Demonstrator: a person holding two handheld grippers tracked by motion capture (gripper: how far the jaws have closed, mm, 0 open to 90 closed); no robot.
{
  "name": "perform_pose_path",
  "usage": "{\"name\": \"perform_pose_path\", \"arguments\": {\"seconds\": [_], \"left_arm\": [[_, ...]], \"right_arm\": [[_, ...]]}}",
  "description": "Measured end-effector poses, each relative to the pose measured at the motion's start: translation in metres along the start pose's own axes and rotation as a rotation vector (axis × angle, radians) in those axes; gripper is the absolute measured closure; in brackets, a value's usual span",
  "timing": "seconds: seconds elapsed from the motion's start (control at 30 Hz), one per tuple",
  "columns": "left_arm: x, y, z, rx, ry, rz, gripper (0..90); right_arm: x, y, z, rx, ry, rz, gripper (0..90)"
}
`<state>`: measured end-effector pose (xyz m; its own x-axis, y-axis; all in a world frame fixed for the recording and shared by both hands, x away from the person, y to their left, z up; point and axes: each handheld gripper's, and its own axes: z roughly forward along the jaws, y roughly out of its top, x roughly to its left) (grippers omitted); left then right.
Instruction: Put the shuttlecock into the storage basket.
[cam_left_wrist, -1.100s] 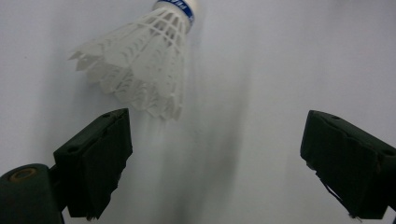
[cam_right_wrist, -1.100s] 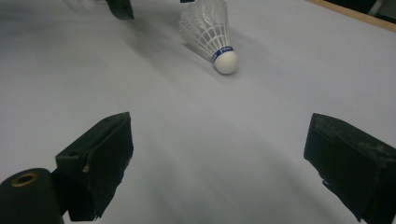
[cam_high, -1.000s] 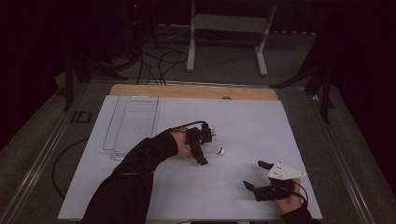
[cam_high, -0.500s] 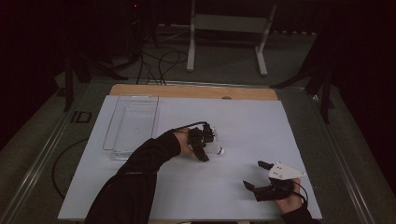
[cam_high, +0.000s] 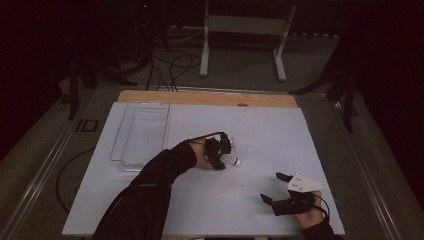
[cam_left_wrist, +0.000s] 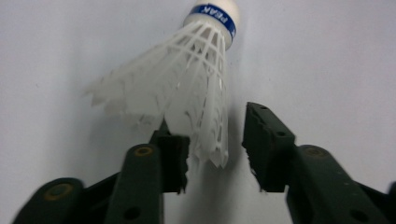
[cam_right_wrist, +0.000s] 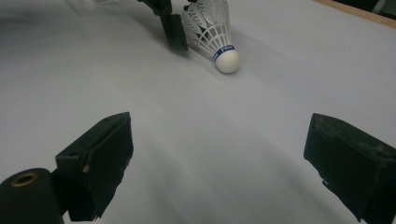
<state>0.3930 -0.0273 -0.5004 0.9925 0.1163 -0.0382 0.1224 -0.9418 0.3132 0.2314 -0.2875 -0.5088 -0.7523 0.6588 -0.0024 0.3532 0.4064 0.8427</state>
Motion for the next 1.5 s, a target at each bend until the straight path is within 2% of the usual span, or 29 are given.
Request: {"name": "perform_pose_path", "arguments": {"seconds": [0.17, 0.2, 0.23, 0.57, 0.9, 1.03, 1.2, 1.33, 1.5], "left_arm": [[0.0, 0.002, 0.002, 0.005, 0.01, 0.024, 71.4], [0.0, 0.003, 0.003, 0.015, -0.003, 0.028, 71.4], [0.0, 0.003, 0.003, 0.021, -0.004, 0.024, 75.2], [0.001, 0.004, 0.004, 0.023, -0.012, 0.026, 88.2], [0.0, 0.009, -0.001, 0.014, 0.0, 0.028, 90.0], [-0.001, 0.01, -0.005, 0.005, -0.007, 0.038, 90.0], [-0.003, 0.012, -0.011, 0.011, -0.02, 0.022, 90.0], [-0.004, 0.013, -0.019, 0.015, -0.041, 0.021, 90.0], [-0.007, 0.013, -0.03, 0.017, -0.048, 0.026, 90.0]], "right_arm": [[0.0, 0.0, 0.0, 0.001, -0.001, -0.002, 8.0], [0.0, 0.0, 0.0, 0.0, 0.001, 0.0, 8.0], [0.0, 0.0, 0.0, 0.001, 0.0, -0.002, 8.0], [0.0, 0.0, 0.0, 0.0, 0.001, 0.0, 8.0], [0.0, 0.0, 0.0, -0.001, 0.001, -0.001, 8.0], [0.0, 0.0, 0.0, 0.0, 0.001, 0.001, 8.0], [0.0, 0.0, 0.0, -0.001, -0.002, -0.001, 8.0], [0.001, 0.0, 0.0, 0.002, -0.008, -0.007, 8.0], [0.001, 0.001, 0.0, 0.005, -0.021, -0.02, 8.1]]}}
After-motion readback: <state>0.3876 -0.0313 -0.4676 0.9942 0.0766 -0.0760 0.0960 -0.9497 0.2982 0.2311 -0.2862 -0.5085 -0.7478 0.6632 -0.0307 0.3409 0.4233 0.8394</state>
